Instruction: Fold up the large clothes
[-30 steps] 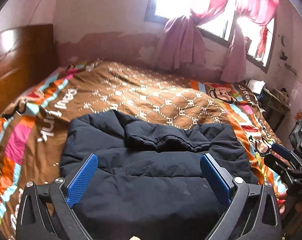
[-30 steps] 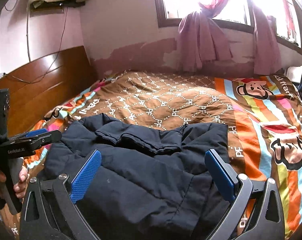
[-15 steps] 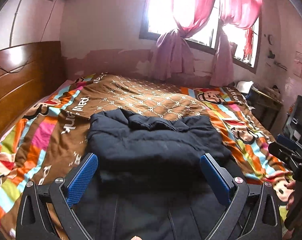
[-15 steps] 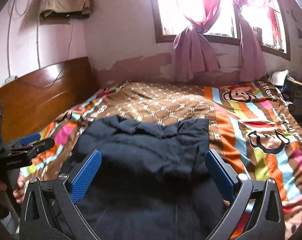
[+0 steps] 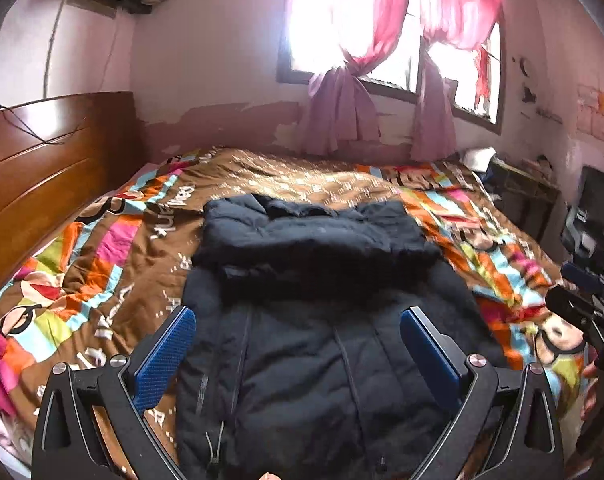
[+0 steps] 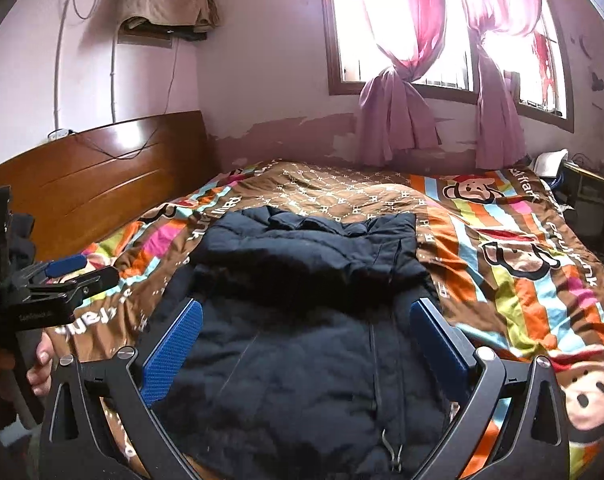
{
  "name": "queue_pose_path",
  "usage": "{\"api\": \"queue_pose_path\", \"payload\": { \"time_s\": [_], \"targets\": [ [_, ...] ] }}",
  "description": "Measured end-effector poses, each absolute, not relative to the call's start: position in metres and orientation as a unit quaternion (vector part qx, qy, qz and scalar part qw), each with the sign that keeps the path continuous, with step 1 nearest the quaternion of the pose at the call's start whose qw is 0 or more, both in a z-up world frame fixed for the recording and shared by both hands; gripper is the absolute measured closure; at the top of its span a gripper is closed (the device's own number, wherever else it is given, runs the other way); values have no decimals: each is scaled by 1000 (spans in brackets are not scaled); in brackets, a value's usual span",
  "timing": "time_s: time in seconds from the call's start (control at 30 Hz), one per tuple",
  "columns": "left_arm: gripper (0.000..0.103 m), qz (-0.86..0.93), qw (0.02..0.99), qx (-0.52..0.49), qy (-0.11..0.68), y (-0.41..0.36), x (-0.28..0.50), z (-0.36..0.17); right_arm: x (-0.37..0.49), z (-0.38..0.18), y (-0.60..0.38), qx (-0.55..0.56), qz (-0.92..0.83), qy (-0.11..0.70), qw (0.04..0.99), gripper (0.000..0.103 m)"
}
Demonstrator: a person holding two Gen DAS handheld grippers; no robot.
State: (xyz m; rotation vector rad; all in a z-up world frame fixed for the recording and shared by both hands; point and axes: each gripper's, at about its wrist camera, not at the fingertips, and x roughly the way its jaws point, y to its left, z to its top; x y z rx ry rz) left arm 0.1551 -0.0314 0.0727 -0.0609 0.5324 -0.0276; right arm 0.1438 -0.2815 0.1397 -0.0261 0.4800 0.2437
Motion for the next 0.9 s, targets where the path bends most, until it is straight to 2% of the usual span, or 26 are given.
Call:
{"api": "queue_pose_path", "payload": {
  "time_s": [0.3, 0.4, 0.67, 0.9],
  "targets": [
    [0, -1, 968, 9, 250, -44, 115, 40, 111, 97, -301, 0, 97, 265, 959, 1],
    [0, 1, 967, 15, 255, -43, 109, 31, 106, 90, -300, -28, 85, 266, 960, 1],
    [0, 0, 954, 24, 300, -34, 104, 5, 108, 72, -309, -10, 89, 297, 951, 1],
    [0, -2, 939, 46, 342, -29, 105, -20, 112, 50, -309, -46, 104, 350, 930, 1]
  ]
}}
